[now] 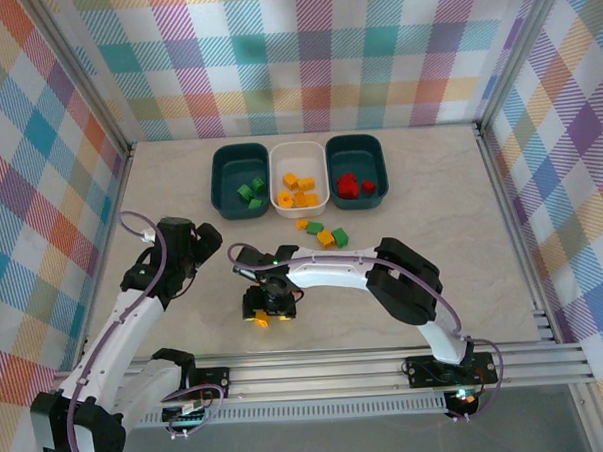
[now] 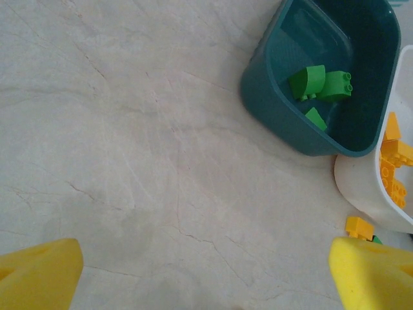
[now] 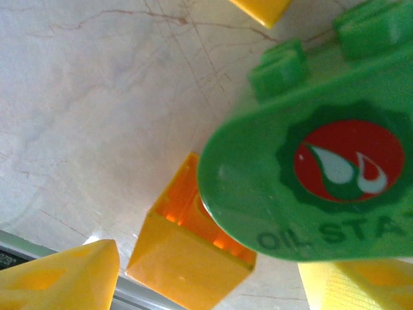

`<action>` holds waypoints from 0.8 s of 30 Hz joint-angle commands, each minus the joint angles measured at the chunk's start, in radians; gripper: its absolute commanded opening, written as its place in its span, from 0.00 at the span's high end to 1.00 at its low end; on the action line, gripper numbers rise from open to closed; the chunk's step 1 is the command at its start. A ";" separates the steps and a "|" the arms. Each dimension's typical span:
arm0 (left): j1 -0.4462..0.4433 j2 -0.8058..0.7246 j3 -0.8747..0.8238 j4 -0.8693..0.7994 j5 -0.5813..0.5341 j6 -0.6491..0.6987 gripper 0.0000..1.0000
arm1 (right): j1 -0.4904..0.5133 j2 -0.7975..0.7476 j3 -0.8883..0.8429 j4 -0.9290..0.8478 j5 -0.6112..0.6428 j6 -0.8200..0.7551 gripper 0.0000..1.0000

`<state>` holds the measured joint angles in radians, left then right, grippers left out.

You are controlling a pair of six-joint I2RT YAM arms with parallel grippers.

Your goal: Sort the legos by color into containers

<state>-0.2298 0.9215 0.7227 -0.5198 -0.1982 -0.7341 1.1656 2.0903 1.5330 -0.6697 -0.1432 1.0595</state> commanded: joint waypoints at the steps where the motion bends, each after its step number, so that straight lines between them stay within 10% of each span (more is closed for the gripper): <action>1: 0.012 -0.015 -0.014 0.010 0.014 -0.002 0.03 | 0.005 0.032 0.026 0.004 0.019 0.042 0.33; 24: 0.012 -0.004 -0.022 0.032 0.010 -0.008 0.01 | 0.041 -0.117 -0.036 0.019 0.124 -0.095 0.79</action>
<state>-0.2298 0.9150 0.7082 -0.5163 -0.1921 -0.7372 1.1801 2.0586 1.5005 -0.6201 -0.0628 1.0389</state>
